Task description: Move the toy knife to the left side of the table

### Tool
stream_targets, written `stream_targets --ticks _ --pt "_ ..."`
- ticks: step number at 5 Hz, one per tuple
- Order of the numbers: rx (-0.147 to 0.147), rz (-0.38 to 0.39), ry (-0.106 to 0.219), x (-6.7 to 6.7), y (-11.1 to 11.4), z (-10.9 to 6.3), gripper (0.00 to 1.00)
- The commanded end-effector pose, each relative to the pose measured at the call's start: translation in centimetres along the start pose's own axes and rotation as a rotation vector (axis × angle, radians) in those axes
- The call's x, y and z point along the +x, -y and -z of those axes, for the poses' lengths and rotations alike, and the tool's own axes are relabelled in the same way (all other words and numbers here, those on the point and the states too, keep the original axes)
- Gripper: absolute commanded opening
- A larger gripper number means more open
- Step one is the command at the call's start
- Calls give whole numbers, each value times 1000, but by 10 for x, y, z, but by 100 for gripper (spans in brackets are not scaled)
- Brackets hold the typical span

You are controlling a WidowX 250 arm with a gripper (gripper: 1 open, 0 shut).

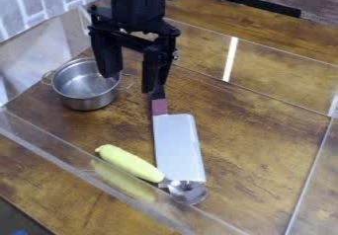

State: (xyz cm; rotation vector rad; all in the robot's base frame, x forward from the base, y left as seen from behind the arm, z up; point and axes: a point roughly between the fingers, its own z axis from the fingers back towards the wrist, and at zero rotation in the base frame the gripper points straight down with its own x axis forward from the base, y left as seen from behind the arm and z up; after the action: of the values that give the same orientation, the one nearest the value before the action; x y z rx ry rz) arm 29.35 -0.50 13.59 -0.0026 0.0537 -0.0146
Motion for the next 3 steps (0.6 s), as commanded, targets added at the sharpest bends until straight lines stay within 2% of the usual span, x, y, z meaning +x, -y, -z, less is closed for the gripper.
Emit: stream_targets --ticks 1,2,3 --pt "-2 -61 -25 -5 2 9 100" --pt "-12 -211 -47 -7 0 22 100" --pt "-34 -445 -51 -6 0 36 100"
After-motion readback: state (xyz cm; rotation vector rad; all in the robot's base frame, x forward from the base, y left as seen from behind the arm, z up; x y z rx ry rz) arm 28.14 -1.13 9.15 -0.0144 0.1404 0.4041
